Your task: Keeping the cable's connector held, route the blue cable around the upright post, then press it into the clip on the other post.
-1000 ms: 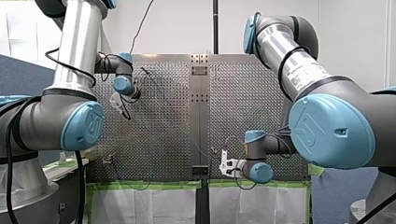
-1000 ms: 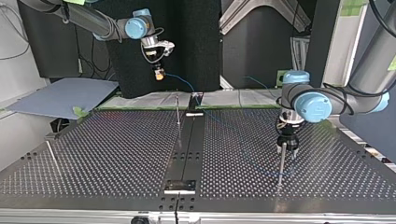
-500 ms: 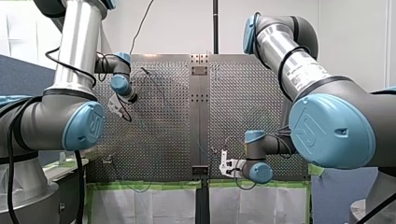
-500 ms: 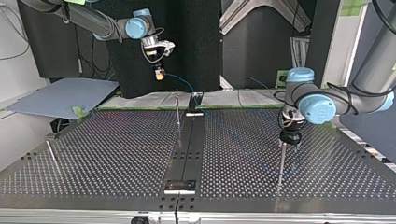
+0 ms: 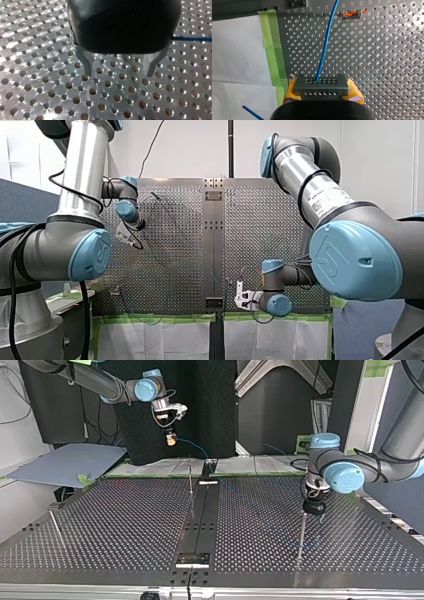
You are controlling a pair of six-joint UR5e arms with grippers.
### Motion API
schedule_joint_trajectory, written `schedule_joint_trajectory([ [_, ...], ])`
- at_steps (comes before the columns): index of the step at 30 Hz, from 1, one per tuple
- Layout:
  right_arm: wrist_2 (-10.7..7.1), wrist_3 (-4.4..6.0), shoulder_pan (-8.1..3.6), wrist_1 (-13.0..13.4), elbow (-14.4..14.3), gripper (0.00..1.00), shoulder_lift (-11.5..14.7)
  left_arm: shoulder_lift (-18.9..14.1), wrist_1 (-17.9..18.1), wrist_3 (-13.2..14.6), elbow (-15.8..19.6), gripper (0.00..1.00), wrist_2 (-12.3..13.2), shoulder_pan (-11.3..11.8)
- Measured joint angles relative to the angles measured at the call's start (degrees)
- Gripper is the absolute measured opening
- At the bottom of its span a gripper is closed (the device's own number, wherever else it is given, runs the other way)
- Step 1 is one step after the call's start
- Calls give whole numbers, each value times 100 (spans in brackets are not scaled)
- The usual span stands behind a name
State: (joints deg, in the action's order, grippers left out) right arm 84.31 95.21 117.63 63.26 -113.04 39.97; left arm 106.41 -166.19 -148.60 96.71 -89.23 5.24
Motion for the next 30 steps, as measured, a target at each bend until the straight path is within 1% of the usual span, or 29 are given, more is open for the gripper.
schedule_joint_trajectory([
  [5, 0, 0, 0, -5, 0, 0, 0, -2, 88, -292, 107, 100, 14, 51],
  [9, 1, 0, 0, -7, 0, 0, 0, -3, 167, -500, 178, 100, 84, 71],
  [16, -1, 0, 1, -15, 1, 0, -1, -21, 191, -884, 196, 100, 176, 74],
  [22, -1, 0, 1, -15, -2, 0, 2, -56, 204, -1208, 197, 100, 194, 102],
  [25, -1, 0, 1, -15, -2, 0, 2, -61, 203, -1314, 197, 100, 204, 123],
  [30, -1, 0, 1, -15, -1, 0, 2, -63, 192, -1349, 197, 100, 223, 133],
])
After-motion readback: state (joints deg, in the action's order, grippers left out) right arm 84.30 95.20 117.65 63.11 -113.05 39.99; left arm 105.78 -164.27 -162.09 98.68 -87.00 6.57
